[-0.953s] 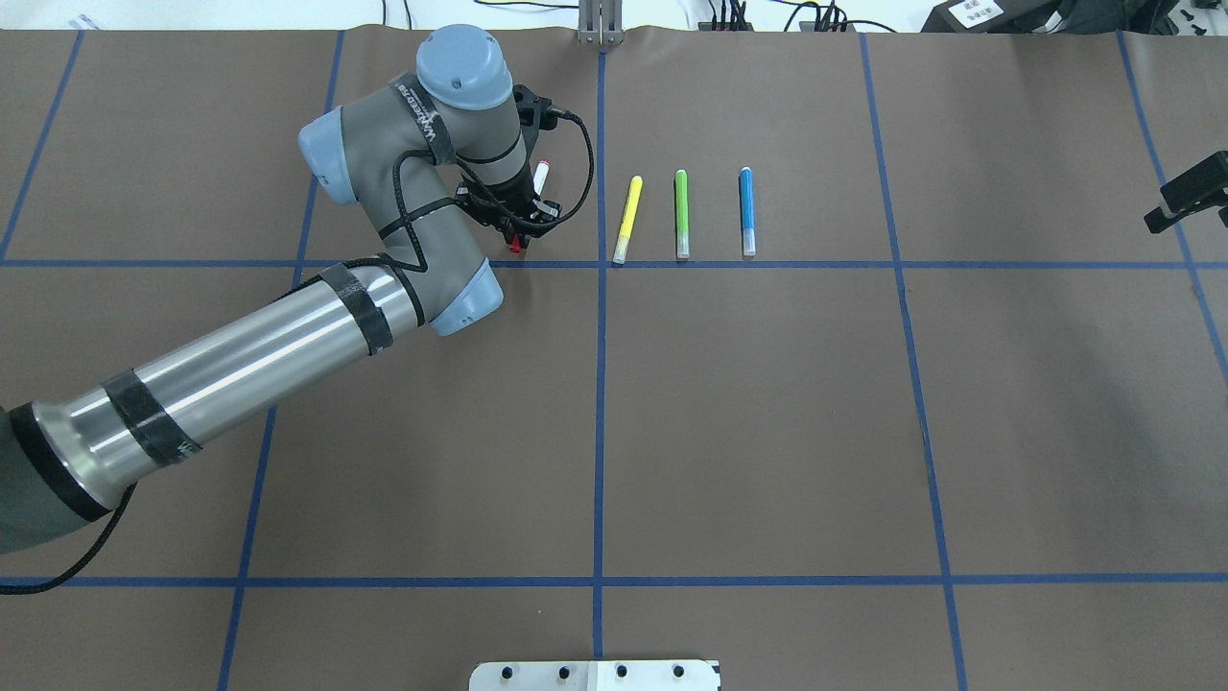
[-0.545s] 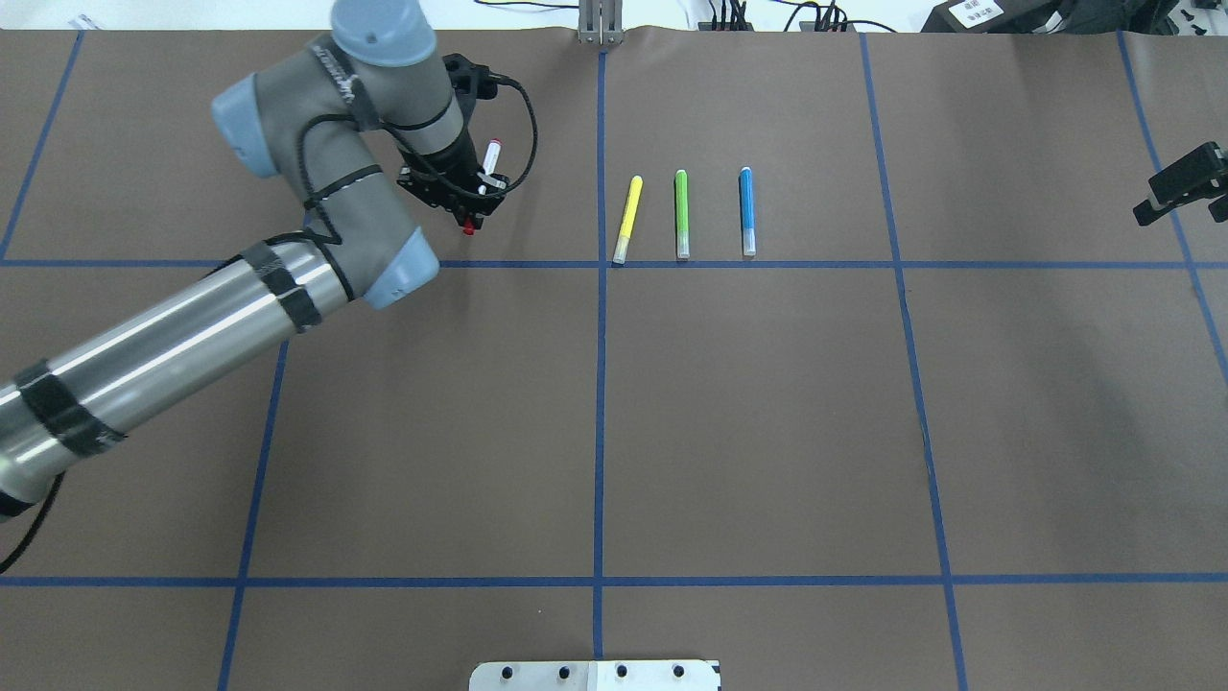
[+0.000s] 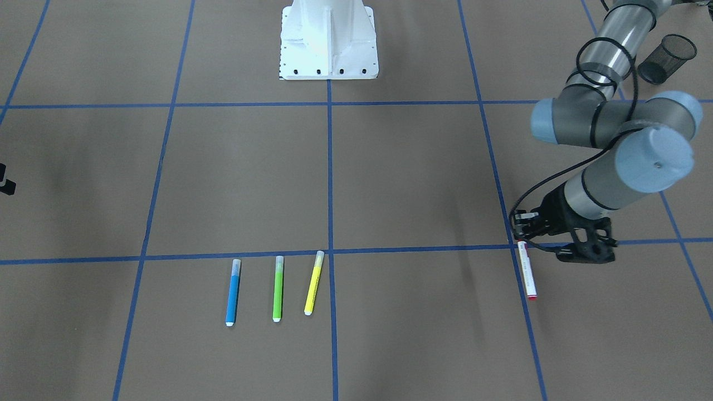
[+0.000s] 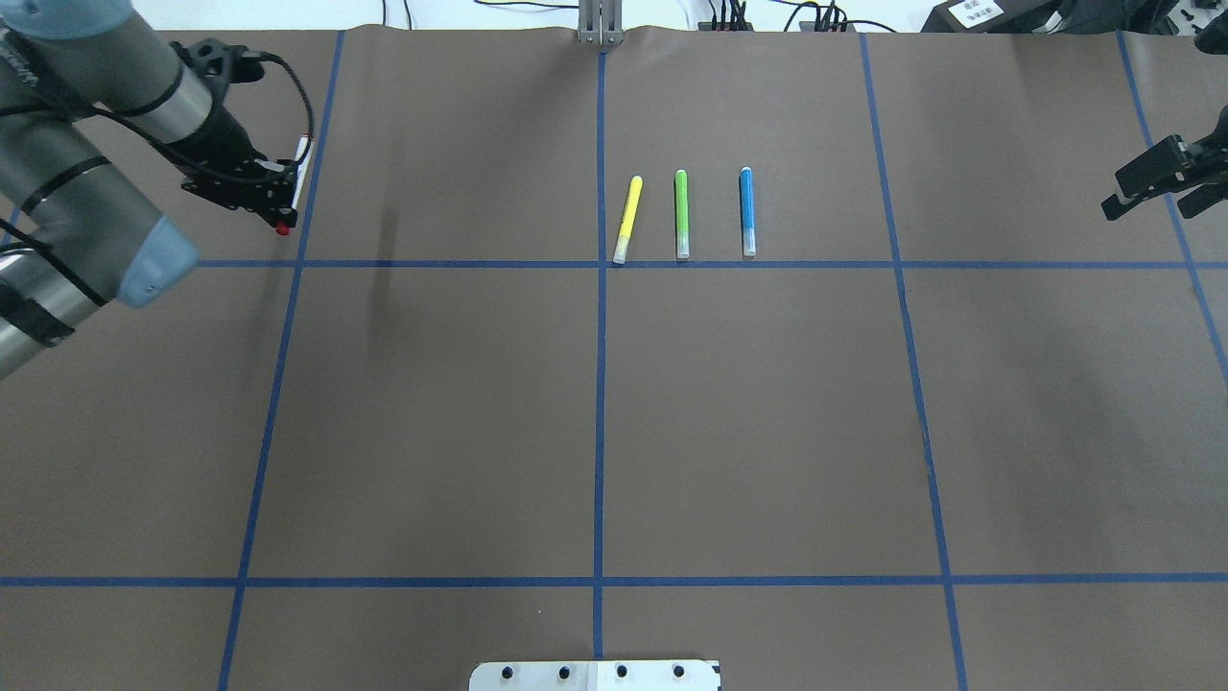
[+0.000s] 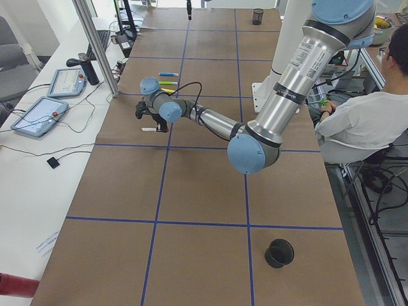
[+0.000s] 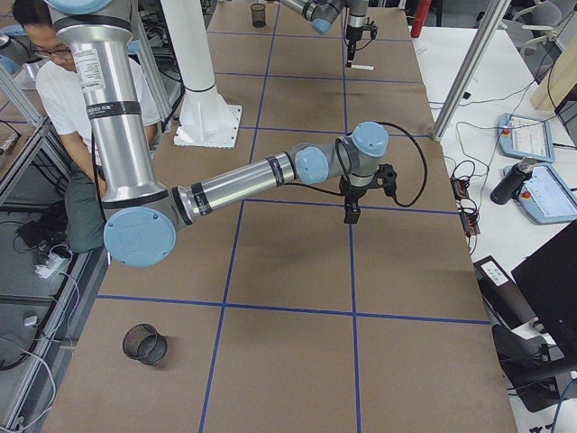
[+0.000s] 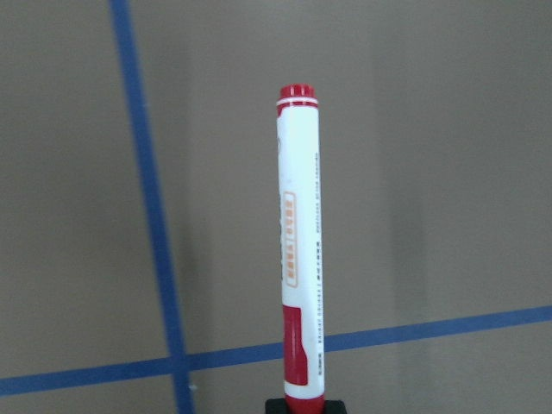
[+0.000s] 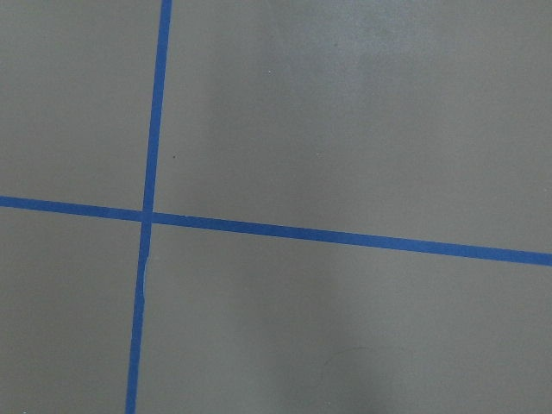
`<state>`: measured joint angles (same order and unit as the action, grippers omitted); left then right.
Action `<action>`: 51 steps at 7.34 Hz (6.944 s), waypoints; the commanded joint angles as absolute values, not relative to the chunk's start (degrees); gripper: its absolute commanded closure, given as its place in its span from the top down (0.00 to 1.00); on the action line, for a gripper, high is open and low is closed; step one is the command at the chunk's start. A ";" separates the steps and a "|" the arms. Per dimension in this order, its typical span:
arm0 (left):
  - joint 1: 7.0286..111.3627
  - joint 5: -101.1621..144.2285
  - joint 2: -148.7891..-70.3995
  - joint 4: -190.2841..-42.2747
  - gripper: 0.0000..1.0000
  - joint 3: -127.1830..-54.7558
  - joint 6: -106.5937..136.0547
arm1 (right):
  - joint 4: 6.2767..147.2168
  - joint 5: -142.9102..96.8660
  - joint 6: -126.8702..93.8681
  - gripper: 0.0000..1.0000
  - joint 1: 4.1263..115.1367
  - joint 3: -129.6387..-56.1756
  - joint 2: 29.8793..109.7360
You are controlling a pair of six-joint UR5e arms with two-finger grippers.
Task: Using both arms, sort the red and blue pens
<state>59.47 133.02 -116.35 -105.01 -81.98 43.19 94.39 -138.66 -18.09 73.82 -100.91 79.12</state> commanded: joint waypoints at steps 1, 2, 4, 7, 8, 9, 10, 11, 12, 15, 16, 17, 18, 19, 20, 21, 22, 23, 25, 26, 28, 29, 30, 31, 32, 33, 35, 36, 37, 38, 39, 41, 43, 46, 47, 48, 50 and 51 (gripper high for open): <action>67.11 131.93 -109.53 -103.98 0.00 -83.32 42.46 | 94.39 -138.34 -18.19 1.00 73.04 -100.99 78.66; 71.06 131.75 -106.29 -103.37 0.00 -82.97 38.80 | 94.39 -138.25 -18.19 1.00 72.34 -100.90 78.66; 80.90 131.92 -99.61 -97.77 0.00 -82.97 19.61 | 94.39 -137.29 -18.19 1.00 71.81 -100.81 78.66; 84.20 120.53 -95.74 -88.78 0.00 -83.23 12.68 | 94.39 -136.15 -18.19 1.00 71.11 -100.81 78.66; 85.07 120.76 -94.76 -83.11 0.00 -83.06 6.30 | 94.39 -136.06 -18.19 1.00 70.93 -100.72 78.66; 88.38 121.63 -95.36 -69.74 0.00 -84.27 -0.55 | 94.39 -136.05 -18.19 1.00 70.58 -100.72 78.66; 90.51 122.95 -95.36 -60.13 0.00 -86.03 -4.70 | 94.39 -136.05 -18.19 1.00 70.32 -100.81 78.66; 91.66 126.00 -94.58 -54.37 0.00 -87.18 -7.09 | 94.39 -135.97 -18.19 1.00 69.70 -100.81 78.66; 93.67 127.60 -92.31 -49.79 0.00 -87.45 -11.56 | 94.39 -135.36 -18.28 1.00 68.13 -100.55 78.66; 96.23 130.25 -91.34 -26.51 0.00 -91.90 -15.10 | 94.39 -135.09 -21.26 1.00 66.28 -100.46 78.23; 96.50 130.25 -87.40 -24.80 0.00 -94.54 -15.47 | 94.39 -135.09 -21.27 1.00 66.10 -100.37 78.14; 97.46 130.17 -83.36 -24.87 0.00 -95.35 -16.43 | 94.39 -135.09 -21.44 1.00 65.75 -100.46 77.53; 97.73 130.25 -80.45 -24.18 0.00 -94.93 -17.48 | 94.31 -135.17 -23.88 1.00 64.70 -100.72 76.82; 97.82 130.25 -78.07 -22.86 0.00 -95.10 -17.66 | 94.31 -135.18 -26.60 1.00 63.64 -100.81 75.51; 98.00 130.25 -76.57 -20.50 0.00 -95.01 -19.58 | 94.31 -135.18 -27.15 0.99 63.55 -100.90 75.50; 98.00 130.25 -75.07 -20.13 0.00 -94.49 -21.17 | 94.31 -135.09 -27.07 0.99 63.54 -100.99 75.41; 98.00 130.34 -74.54 -20.04 0.00 -94.22 -21.18 | 94.31 -135.17 -27.16 0.99 63.54 -101.07 75.41; 98.00 130.34 -74.53 -19.60 0.00 -93.09 -21.70 | 94.31 -135.09 -27.16 1.00 63.54 -101.25 75.41; 97.91 130.34 -74.88 -19.69 0.00 -90.79 -22.59 | 94.31 -135.00 -27.16 1.00 63.54 -101.34 75.15; 97.91 130.52 -75.06 -19.77 0.00 -89.66 -22.59 | 94.31 -134.91 -27.16 0.99 63.54 -101.16 75.23; 97.82 131.04 -75.76 -20.12 0.00 -88.16 -22.59 | 94.31 -134.91 -27.16 0.99 63.54 -101.16 75.23; 97.82 131.74 -75.76 -20.39 0.00 -86.76 -22.59 | 94.31 -134.91 -27.16 0.99 63.54 -101.25 75.15; 97.82 132.44 -75.85 -20.56 0.00 -86.23 -22.59 | 94.31 -134.91 -27.16 0.99 63.54 -101.16 75.15; 97.82 133.32 -76.02 -20.57 0.00 -86.13 -22.59 | 94.31 -134.91 -27.16 0.99 63.54 -101.16 75.23; 97.82 133.59 -76.11 -20.57 0.00 -85.96 -22.67 | 94.31 -134.91 -27.16 0.99 63.54 -101.16 75.15; 97.82 133.68 -76.55 -21.87 0.00 -85.00 -22.59 | 94.31 -134.91 -27.16 1.00 63.54 -101.16 75.23; 97.82 134.82 -78.21 -23.12 0.03 -82.62 -22.59 | 94.31 -134.91 -27.16 0.99 63.63 -101.69 75.23; 97.74 135.69 -78.31 -23.03 0.03 -82.27 -22.67 | 94.39 -134.83 -27.16 0.99 63.63 -101.95 75.32; 97.73 135.79 -78.31 -23.03 0.03 -82.18 -22.68 | 94.39 -134.82 -27.16 0.99 63.63 -101.95 75.32; 97.73 135.79 -78.22 -23.03 0.07 -82.18 -22.68 | 94.31 -134.82 -27.16 0.99 63.63 -101.95 75.32; 97.73 135.79 -78.22 -22.94 0.11 -82.09 -22.68 | 94.39 -134.91 -27.16 0.99 63.63 -101.95 75.32; 97.73 135.79 -78.13 -23.03 0.44 -81.30 -22.68 | 94.39 -134.91 -27.33 0.99 63.63 -101.95 75.32; 97.73 136.49 -78.22 -23.12 1.00 -80.60 -22.68 | 94.39 -134.91 -27.33 0.99 63.63 -101.95 75.41; 97.73 138.16 -80.14 -23.55 1.00 -82.17 -26.61 | 94.31 -133.95 -27.33 0.99 63.55 -101.95 75.06; 97.73 142.69 -83.38 -25.64 1.00 -83.40 -26.46 | 94.31 -132.21 -27.33 0.99 63.11 -101.95 74.62; 97.65 144.47 -87.41 -29.32 1.00 -83.58 -26.11 | 94.39 -131.93 -27.33 0.99 62.58 -101.69 73.40; 97.56 148.09 -92.96 -43.58 1.00 -83.76 -25.93 | 94.39 -131.05 -29.08 0.99 60.75 -100.99 70.07; 97.12 148.10 -93.60 -56.21 1.00 -82.80 -25.75 | 94.39 -129.22 -32.14 0.99 59.69 -100.55 67.18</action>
